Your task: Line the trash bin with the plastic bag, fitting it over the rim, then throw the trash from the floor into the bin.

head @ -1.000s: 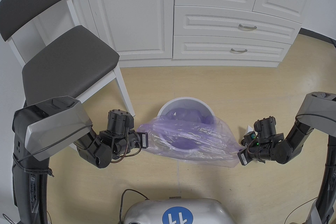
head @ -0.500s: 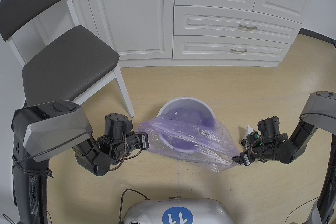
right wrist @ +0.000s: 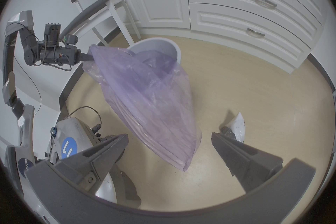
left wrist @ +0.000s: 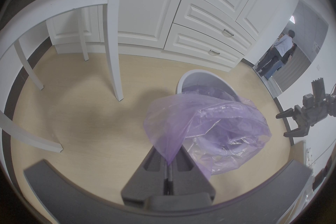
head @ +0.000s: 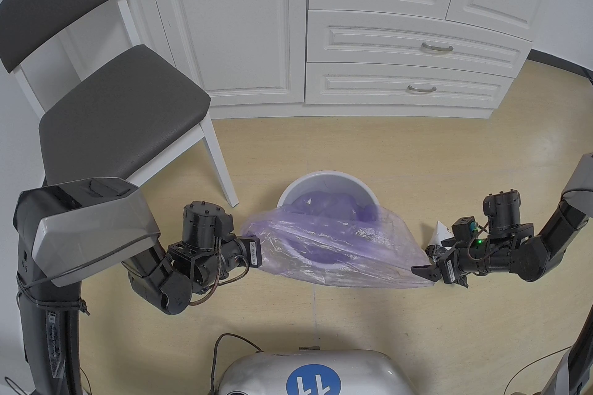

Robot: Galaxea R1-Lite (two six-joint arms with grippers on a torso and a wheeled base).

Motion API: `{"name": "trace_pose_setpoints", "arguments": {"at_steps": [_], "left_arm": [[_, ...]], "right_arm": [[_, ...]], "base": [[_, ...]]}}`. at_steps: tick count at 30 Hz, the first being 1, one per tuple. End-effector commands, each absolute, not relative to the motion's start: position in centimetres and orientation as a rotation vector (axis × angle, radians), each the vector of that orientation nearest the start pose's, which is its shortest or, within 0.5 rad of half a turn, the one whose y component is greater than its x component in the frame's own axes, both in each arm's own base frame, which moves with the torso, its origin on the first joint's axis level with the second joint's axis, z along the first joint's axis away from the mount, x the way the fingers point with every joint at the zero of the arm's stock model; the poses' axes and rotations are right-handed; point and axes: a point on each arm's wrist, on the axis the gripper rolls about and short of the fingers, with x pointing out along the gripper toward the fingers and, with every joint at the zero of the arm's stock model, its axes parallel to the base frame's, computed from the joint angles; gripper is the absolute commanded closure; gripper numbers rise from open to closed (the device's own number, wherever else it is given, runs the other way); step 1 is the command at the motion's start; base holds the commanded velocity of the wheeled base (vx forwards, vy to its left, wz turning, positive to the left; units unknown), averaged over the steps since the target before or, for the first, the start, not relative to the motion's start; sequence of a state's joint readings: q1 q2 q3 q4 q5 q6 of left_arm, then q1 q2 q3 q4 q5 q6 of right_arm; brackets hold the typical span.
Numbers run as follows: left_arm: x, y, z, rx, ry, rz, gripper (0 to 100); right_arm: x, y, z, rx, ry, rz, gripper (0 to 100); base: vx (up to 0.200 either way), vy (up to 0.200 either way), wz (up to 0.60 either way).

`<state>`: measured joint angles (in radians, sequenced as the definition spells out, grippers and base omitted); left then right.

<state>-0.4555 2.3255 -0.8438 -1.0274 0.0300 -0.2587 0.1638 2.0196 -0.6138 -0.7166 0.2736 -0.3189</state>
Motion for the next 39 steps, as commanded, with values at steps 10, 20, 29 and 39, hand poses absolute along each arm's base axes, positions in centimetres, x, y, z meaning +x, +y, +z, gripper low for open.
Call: {"name": "trace_pose_setpoints", "arguments": {"at_steps": [10, 20, 29, 39], "left_arm": [[34.9, -16.9, 0.8, -0.141, 0.497, -0.353, 100], [34.9, -16.8, 1.1, -0.145, 0.484, -0.352, 0], [34.6, -16.7, 1.5, -0.139, 0.481, -0.356, 0], [34.6, -16.7, 1.4, -0.14, 0.481, -0.357, 0]], "right_arm": [[29.3, 9.5, 7.6, -0.256, 0.459, 0.435, 0], [29.0, 12.1, 6.3, -0.294, 0.424, 0.436, 0], [29.2, 15.4, 2.3, -0.327, 0.365, 0.432, 0], [29.8, 19.1, -1.1, -0.314, 0.244, 0.453, 0]], "base": [[0.0, 0.0, 0.0], [0.0, 0.0, 0.0], [0.0, 0.0, 0.0], [0.0, 0.0, 0.0]]}}
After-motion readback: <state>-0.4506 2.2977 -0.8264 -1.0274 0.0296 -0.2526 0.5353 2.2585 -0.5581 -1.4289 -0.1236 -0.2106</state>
